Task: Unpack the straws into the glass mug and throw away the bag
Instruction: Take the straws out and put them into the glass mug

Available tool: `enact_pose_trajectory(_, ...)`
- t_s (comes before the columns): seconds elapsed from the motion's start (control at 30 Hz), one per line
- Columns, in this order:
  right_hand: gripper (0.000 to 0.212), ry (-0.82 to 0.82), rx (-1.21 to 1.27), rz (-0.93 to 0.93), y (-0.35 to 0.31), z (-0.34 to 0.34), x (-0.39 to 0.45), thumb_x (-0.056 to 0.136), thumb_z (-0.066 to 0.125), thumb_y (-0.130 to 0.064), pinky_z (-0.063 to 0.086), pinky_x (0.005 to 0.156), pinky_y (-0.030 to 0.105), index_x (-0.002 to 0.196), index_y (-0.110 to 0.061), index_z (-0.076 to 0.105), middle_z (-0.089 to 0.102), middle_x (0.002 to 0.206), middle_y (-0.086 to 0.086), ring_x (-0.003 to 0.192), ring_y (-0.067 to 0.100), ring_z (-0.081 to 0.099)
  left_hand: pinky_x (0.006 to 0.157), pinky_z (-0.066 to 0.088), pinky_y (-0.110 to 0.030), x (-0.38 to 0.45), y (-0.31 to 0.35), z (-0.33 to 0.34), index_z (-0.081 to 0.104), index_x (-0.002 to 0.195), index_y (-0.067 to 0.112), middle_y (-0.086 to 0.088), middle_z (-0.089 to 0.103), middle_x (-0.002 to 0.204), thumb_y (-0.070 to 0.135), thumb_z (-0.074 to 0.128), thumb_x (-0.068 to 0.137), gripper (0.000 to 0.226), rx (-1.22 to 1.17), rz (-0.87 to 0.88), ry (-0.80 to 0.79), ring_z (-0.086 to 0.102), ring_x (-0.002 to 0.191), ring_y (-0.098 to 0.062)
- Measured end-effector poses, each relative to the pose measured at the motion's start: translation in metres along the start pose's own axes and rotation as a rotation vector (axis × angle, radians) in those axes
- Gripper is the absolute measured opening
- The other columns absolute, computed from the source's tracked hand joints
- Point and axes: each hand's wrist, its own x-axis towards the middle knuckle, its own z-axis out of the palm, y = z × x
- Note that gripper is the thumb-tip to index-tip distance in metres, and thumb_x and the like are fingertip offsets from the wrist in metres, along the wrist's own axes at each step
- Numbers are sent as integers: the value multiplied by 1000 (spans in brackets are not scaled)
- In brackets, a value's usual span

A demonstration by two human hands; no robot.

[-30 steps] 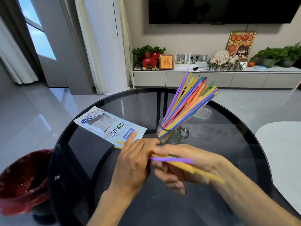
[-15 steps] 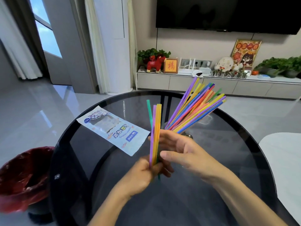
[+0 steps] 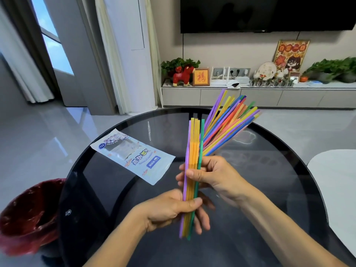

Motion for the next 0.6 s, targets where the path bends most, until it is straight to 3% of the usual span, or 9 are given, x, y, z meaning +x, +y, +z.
enact_pose_trajectory(0.07,12,137,51,-22,-4,-5,4,87,64,-3,60,64,28,97,-1,70,77,84,14,74,23,75,70,54,-25,9,14,-10,58,115,10,-15,71,95,33,43,101,31,104,-33,68,69,75,-21)
enact_pose_trajectory(0.13,12,291,100,-73,-11,-13,8,90,62,-3,60,62,29,99,-1,69,77,84,12,72,20,75,81,55,-31,19,27,-24,61,117,14,-18,72,103,38,54,95,33,107,35,240,70,88,-27)
enact_pose_trajectory(0.2,12,436,172,-131,-20,-25,10,90,62,-5,63,66,33,99,-1,70,77,86,13,73,22,75,82,54,-33,28,40,-35,66,109,12,-15,74,97,24,67,85,27,-26,245,528,68,86,-26)
enact_pose_trajectory(0.27,12,564,234,-179,-29,-36,8,91,63,-6,63,66,34,99,-1,70,77,89,15,75,22,75,70,53,-25,39,44,-42,66,96,10,-10,74,85,1,69,82,18,-109,407,840,66,77,-22)
enact_pose_trajectory(0.33,10,653,275,-217,-36,-43,6,91,64,-6,62,63,31,97,-4,71,77,89,14,75,21,75,74,51,-21,55,34,-48,63,105,14,-4,71,100,-2,72,76,35,70,364,990,62,92,-18)
enact_pose_trajectory(0.4,8,723,298,-250,-38,-46,6,91,64,-6,62,65,31,93,-7,72,76,90,14,76,21,74,91,46,-23,73,20,-48,50,133,21,5,56,128,17,83,64,76,370,211,875,53,115,-10)
enact_pose_trajectory(0.47,8,795,328,-291,-39,-45,7,91,63,-5,63,71,34,93,-6,71,75,89,14,77,21,73,97,45,-20,88,10,-45,32,146,22,9,48,136,21,88,60,102,452,170,727,53,117,-2)
enact_pose_trajectory(0.53,7,851,391,-340,-39,-44,8,92,62,-4,62,76,35,94,-5,69,74,88,13,80,22,72,97,49,-19,97,9,-44,32,146,19,6,54,131,11,89,65,99,422,216,699,59,109,2)
enact_pose_trajectory(0.6,7,896,432,-377,-40,-45,8,92,62,-5,62,76,34,94,-6,68,74,90,13,82,21,73,99,51,-30,101,10,-47,42,138,22,4,61,127,19,92,61,92,464,229,785,62,106,-5)
